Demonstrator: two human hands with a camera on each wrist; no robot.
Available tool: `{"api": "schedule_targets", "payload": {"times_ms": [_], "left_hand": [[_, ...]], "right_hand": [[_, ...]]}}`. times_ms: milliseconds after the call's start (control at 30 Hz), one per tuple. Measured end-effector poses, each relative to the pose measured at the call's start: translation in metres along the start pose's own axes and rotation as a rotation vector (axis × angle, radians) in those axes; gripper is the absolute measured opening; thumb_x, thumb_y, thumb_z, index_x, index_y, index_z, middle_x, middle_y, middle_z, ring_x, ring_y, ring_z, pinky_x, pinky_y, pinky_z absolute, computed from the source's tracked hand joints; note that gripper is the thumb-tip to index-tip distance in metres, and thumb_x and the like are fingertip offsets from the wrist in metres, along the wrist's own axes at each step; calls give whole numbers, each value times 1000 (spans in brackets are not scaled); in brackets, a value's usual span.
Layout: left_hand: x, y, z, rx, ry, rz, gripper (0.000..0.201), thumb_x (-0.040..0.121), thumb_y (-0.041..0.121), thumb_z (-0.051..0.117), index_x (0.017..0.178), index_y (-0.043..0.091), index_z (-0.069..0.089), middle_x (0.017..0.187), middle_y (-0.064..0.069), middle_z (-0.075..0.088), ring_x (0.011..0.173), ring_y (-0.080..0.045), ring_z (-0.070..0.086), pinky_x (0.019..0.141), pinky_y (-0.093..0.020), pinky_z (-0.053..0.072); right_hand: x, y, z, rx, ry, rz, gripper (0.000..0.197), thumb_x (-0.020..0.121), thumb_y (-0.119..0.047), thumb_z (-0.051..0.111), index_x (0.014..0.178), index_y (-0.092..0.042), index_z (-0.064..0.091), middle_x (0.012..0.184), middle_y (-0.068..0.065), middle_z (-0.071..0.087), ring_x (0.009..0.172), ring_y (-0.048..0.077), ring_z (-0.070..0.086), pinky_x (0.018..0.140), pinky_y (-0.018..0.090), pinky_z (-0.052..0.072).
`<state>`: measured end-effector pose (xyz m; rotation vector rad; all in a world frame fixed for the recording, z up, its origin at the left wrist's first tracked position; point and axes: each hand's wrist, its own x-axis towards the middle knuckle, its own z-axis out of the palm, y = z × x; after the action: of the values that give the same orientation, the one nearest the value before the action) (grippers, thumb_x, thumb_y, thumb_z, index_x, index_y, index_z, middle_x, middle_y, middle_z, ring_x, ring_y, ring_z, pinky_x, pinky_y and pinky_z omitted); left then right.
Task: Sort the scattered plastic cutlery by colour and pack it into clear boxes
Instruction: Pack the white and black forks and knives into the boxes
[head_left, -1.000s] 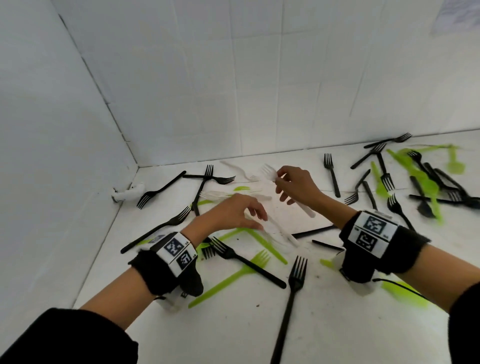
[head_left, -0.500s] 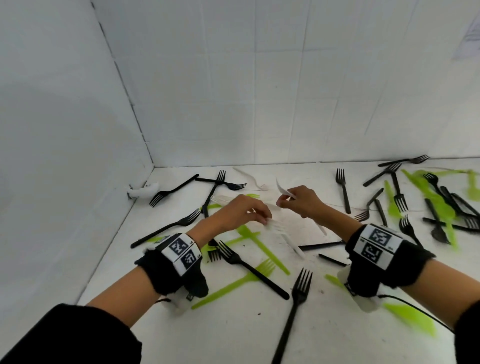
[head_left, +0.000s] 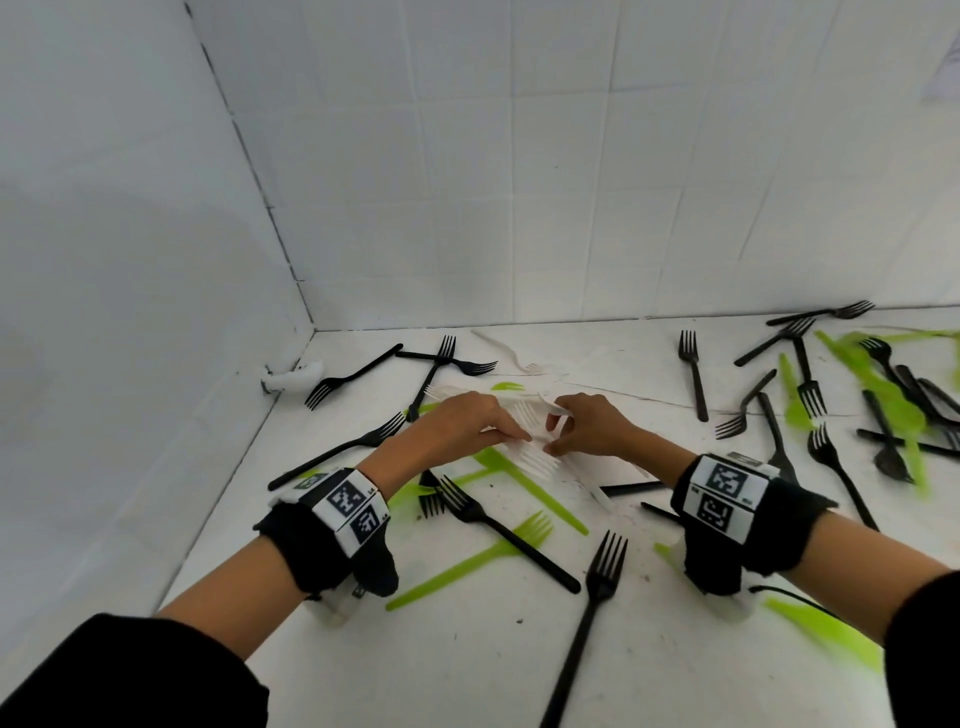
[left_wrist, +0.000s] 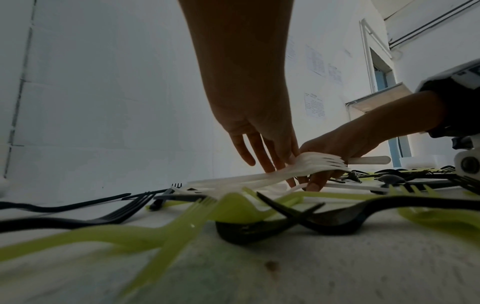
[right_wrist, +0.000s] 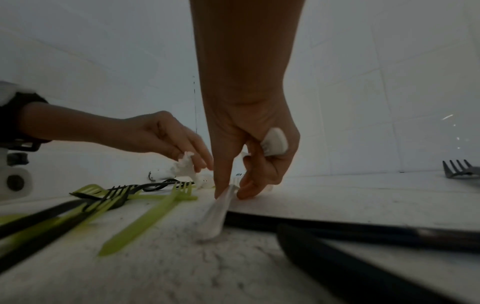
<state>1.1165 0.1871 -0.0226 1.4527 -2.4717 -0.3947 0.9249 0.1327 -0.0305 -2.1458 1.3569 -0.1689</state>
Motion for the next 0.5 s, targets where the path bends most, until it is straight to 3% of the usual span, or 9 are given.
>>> {"api": "schedule_targets", "payload": {"times_ms": [67, 233, 433, 500], "left_hand": [[-2, 1, -2, 1, 56, 47, 22, 91, 16, 59, 108, 20, 72, 106, 0, 66, 87, -14, 60, 64, -11, 30], [-3, 0, -4, 45, 102, 44, 26, 91, 15, 59, 114, 22, 69, 91, -3, 63, 81, -11, 51, 64, -22, 33], [-8, -2, -6, -49, 137, 16, 18, 85, 5, 59, 101, 10, 67, 89, -2, 64, 83, -15, 59, 76, -29, 47], [-9, 0, -8, -112, 158, 19, 17, 84, 0, 56, 98, 6, 63, 91, -4, 61, 80, -15, 58, 74, -26, 48]], "right_hand": [[0, 0, 2, -46, -2, -8, 21, 75, -16, 72, 86, -20, 55, 102, 9, 63, 101, 24, 59, 89, 33, 46], [1, 2, 4, 17, 10, 17, 28, 76, -7, 68, 104, -8, 63, 112, 15, 62, 107, 29, 57, 89, 31, 43], [0, 5, 4, 85, 26, 67, 40, 76, -14, 74, 112, -5, 61, 114, 14, 62, 107, 25, 55, 74, 23, 37], [-1, 6, 3, 93, 28, 74, 36, 80, -15, 71, 113, -4, 62, 111, 14, 61, 95, 20, 52, 57, 13, 39]]}}
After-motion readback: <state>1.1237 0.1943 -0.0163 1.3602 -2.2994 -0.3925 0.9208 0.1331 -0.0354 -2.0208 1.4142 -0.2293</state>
